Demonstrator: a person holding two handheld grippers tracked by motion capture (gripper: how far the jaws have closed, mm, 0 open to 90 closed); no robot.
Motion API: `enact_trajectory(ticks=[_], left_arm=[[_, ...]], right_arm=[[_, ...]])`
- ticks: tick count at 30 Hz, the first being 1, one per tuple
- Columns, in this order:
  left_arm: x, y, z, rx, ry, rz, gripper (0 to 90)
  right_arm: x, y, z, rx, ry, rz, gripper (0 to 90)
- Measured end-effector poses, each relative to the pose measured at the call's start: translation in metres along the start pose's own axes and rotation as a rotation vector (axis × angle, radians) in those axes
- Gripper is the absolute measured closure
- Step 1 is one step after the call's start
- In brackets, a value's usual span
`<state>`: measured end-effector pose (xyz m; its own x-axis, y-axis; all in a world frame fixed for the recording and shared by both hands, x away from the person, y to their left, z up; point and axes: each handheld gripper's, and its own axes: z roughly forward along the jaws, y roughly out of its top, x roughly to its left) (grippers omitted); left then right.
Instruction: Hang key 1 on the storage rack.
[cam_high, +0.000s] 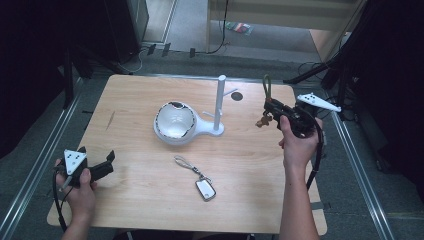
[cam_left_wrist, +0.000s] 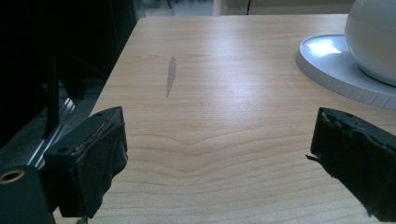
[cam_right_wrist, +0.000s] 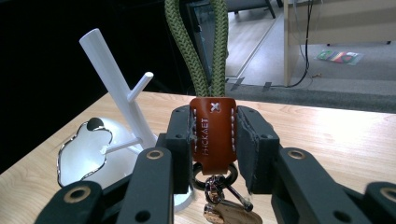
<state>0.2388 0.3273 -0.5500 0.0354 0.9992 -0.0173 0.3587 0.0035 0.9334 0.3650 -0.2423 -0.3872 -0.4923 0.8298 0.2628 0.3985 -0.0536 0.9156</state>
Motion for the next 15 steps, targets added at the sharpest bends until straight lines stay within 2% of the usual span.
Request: enact_trajectory(ticks=[15], left_arm=[[0.0,0.0,0.001,0.003,-0.006,0.004,4.1]], right_arm=[[0.004,-0.007,0.014,0.034,0.03,0.012,68.9]])
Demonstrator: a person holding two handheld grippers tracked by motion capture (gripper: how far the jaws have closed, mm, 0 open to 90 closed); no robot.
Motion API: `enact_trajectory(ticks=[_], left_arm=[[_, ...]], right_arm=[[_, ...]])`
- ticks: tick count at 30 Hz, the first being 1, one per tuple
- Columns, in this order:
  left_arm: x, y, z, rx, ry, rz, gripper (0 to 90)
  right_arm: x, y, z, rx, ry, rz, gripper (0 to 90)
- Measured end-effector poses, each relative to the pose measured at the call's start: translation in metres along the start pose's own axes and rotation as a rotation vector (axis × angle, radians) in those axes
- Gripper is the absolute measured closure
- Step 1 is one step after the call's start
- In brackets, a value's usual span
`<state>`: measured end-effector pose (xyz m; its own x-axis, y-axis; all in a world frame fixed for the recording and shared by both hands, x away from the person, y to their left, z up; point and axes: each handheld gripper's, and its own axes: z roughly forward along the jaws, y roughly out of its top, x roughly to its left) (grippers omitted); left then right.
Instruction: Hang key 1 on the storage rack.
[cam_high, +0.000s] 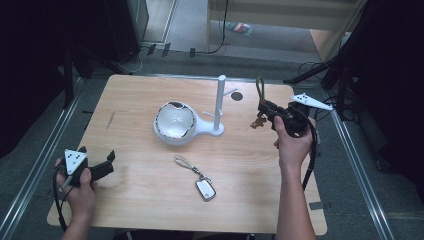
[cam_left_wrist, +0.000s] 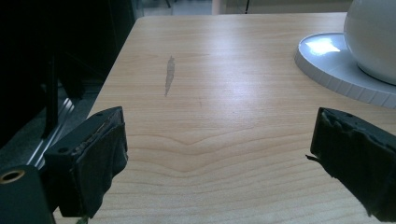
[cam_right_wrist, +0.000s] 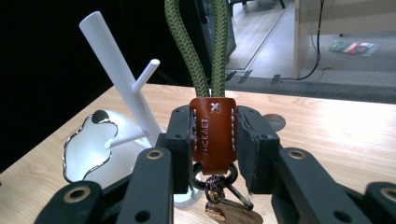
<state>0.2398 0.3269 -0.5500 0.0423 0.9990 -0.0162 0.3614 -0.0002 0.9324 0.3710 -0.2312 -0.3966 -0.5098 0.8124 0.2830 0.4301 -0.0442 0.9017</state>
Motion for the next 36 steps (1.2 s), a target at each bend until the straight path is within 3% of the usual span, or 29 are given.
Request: enact_trajectory(ticks=[36], left_arm=[[0.0,0.0,0.001,0.007,-0.004,0.001,4.1]], right_arm=[[0.022,-0.01,0.035,0.077,0.044,-0.039,68.9]])
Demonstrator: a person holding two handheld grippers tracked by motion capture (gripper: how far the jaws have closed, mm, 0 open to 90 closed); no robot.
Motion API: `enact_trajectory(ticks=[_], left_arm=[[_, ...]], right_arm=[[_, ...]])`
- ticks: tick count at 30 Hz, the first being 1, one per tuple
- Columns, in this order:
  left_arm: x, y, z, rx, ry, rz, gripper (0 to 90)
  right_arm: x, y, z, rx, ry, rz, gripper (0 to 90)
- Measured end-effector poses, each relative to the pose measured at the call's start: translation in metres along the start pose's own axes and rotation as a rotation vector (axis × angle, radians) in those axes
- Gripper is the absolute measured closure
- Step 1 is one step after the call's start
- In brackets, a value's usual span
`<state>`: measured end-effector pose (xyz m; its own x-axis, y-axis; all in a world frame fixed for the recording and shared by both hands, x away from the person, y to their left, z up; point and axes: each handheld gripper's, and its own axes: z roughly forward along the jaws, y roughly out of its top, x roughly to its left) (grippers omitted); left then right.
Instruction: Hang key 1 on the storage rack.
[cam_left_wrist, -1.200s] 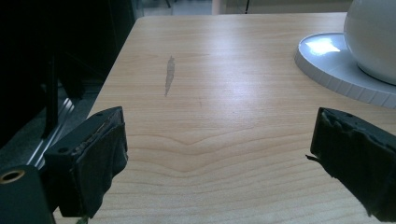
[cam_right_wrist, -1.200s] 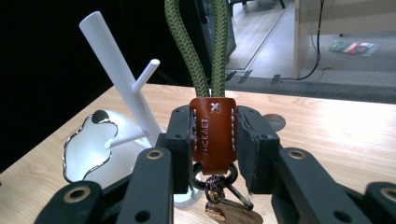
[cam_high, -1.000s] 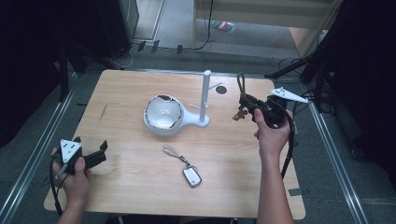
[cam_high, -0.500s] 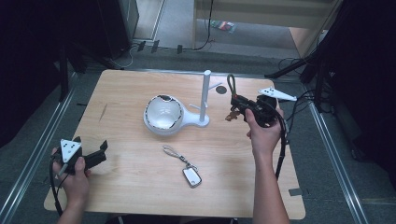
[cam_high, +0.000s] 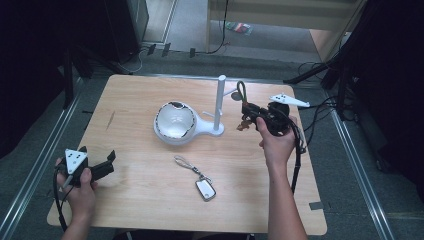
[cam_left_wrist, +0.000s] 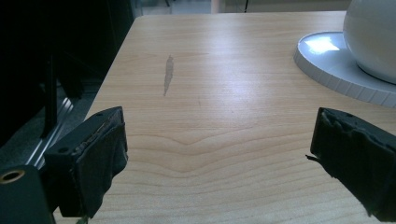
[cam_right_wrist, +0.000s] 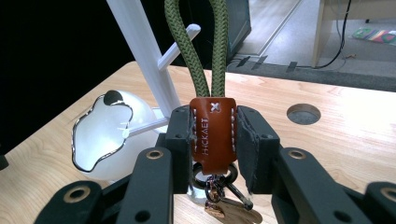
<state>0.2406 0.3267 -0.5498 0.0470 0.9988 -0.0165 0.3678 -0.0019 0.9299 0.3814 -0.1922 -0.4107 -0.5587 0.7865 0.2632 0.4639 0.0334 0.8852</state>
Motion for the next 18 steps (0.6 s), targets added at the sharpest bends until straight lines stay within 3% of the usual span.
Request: enact_trajectory(ticks=[18], left_arm=[[0.0,0.0,0.0,0.001,-0.003,0.002,4.2]], right_arm=[[0.004,-0.003,0.013,0.033,0.007,-0.006,68.9]])
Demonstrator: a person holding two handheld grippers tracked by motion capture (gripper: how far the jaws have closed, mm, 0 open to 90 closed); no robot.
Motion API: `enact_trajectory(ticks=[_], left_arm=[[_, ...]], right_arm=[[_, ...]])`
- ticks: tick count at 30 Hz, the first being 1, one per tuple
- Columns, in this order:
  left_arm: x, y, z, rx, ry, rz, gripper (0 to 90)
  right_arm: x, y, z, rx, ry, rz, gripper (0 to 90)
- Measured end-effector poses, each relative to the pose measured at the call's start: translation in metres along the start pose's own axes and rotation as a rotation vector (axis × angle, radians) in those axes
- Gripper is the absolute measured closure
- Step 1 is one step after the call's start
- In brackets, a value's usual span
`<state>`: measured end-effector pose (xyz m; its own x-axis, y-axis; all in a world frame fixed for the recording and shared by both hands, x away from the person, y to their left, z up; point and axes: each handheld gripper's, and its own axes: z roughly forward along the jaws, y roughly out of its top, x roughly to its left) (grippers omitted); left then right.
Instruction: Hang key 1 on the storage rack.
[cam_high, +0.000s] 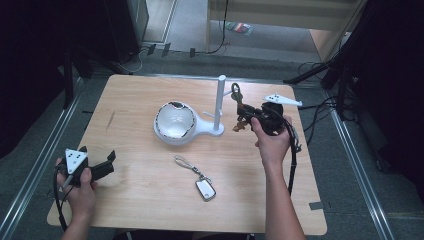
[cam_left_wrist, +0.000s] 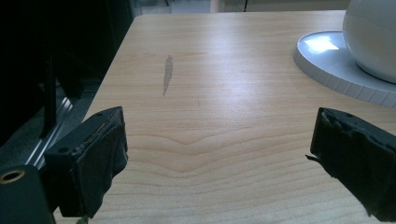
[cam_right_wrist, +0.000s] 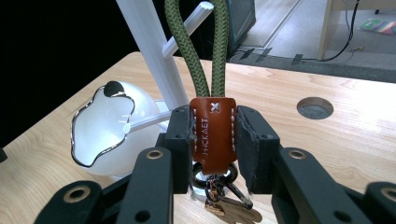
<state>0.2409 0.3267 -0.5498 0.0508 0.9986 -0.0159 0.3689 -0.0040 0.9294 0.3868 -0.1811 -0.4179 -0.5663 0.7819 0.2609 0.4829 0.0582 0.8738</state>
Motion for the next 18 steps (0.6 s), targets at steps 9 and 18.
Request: enact_trajectory(ticks=[9,18], left_arm=[[0.0,0.0,0.0,0.002,-0.001,0.003,5.1],[0.0,0.0,0.0,0.005,-0.003,0.0,5.4]], right_arm=[[0.003,-0.002,0.007,0.014,0.007,-0.003,68.8],[0.007,-0.004,0.016,0.028,0.014,-0.007,68.8]])
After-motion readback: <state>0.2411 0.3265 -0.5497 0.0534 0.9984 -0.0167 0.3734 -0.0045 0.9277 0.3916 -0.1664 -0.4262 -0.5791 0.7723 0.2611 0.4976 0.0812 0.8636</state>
